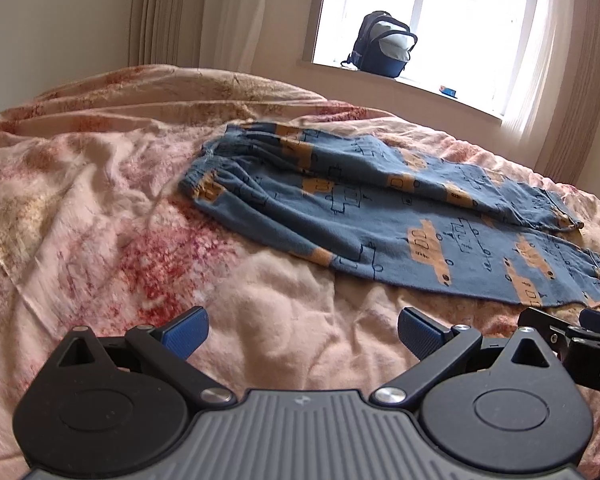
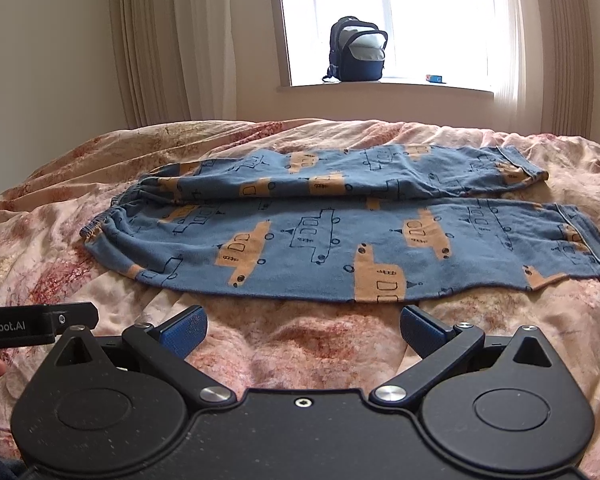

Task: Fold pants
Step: 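Move both tools toward the waistband of the blue pants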

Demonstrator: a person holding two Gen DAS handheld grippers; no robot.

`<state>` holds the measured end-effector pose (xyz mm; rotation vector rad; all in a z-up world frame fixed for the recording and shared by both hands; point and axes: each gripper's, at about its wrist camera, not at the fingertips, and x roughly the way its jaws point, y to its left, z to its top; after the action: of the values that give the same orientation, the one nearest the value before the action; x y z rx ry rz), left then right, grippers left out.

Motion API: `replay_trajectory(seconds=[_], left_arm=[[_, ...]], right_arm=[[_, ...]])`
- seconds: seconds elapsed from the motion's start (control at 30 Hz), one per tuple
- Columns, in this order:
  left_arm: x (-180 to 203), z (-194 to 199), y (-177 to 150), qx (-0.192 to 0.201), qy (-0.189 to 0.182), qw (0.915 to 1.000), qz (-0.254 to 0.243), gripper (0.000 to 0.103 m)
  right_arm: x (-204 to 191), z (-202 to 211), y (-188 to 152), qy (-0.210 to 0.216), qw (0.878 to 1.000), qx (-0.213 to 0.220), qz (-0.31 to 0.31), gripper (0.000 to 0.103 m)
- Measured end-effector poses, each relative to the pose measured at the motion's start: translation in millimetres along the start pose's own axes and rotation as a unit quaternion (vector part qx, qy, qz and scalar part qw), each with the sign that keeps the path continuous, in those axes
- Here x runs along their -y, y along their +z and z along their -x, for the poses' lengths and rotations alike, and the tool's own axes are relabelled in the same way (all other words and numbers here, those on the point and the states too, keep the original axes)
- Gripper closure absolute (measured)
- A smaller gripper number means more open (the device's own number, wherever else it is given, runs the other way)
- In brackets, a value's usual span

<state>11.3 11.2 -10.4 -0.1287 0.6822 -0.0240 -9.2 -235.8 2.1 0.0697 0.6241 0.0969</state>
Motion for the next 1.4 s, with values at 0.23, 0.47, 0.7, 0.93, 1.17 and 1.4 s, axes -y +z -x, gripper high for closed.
replay_trajectory(seconds=[0.23, 0.47, 0.7, 0.93, 1.17, 1.4], left_arm=[[-3.8, 3.2, 9.6, 0.014, -0.015, 0.9996, 0.021, 0.0], [-13.9, 0.8, 11.1, 0.01, -0.03, 0.9975, 0.063, 0.0], [-18.8, 0.6, 28.4, 0.021, -0.048, 0.9944, 0.091, 0.0], [-12.1, -2.8, 61.9, 0.033, -0.083, 0.9913, 0.096, 0.0], [13.0, -10.5, 110.7, 0.048, -0.041, 0.9978, 0.019, 0.0], [40.0, -19.5, 156.1, 0.08, 0.045, 0.9945, -0.05, 0.0]], right_arm=[[-8.9, 1.1, 19.5, 0.003, 0.999, 0.03, 0.041, 0.0], [-16.5, 4.6, 42.1, -0.003, 0.996, 0.053, 0.078, 0.0], [-16.9, 15.9, 69.6, -0.017, 0.991, 0.084, 0.105, 0.0], [-13.1, 23.2, 102.6, 0.004, 0.988, 0.098, 0.121, 0.0], [-19.8, 24.1, 148.8, 0.038, 0.966, 0.077, 0.245, 0.0], [-13.1, -7.6, 209.7, 0.086, 0.954, 0.008, 0.287, 0.0]])
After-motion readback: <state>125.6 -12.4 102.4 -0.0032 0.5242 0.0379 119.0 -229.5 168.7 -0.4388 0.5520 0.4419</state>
